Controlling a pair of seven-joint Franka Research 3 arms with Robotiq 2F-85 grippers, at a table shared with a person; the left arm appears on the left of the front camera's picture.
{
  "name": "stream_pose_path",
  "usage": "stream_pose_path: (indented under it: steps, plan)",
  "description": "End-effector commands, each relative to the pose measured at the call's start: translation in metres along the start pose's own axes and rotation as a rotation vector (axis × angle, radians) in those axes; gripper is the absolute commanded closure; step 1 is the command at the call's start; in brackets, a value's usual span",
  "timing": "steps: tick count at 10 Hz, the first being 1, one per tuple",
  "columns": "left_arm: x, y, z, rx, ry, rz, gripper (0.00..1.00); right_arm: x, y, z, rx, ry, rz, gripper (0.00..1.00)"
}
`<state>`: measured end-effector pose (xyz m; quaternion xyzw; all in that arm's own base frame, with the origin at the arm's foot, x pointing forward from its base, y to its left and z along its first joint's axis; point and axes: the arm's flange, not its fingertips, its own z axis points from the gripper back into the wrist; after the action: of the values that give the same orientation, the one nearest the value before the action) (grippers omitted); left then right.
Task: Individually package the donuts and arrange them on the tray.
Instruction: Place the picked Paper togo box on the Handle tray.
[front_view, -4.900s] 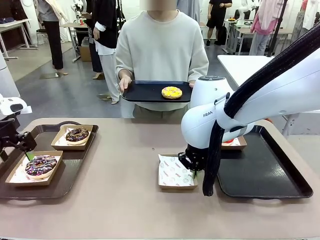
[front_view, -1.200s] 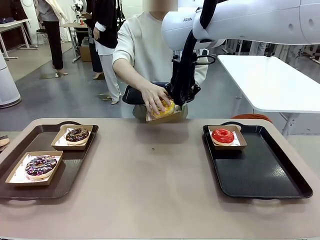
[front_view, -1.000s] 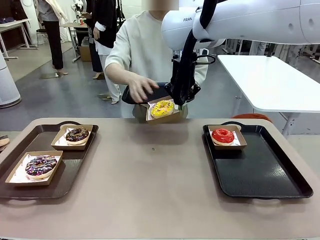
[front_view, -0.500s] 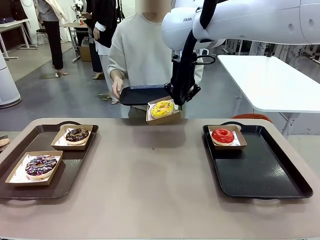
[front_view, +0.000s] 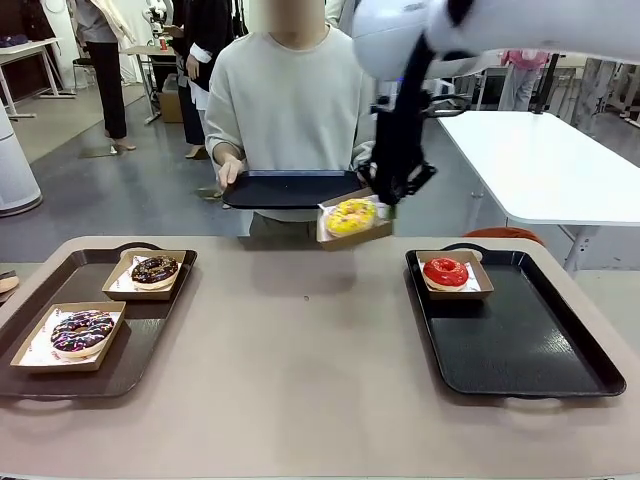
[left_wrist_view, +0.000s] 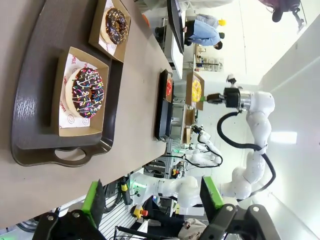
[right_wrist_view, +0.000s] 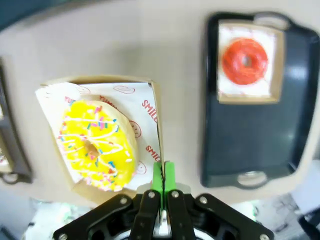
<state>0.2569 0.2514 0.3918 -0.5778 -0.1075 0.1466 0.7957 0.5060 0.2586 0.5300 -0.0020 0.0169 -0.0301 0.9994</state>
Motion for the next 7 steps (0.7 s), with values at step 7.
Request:
stream_pose_path:
  steps: [7]
  plan:
    - [-0.002,0.0,0.001,-0.019,-0.009,-0.004,0.0,-0.116,-0.21,-0.081,0.064,0.013,-0.044,0.99]
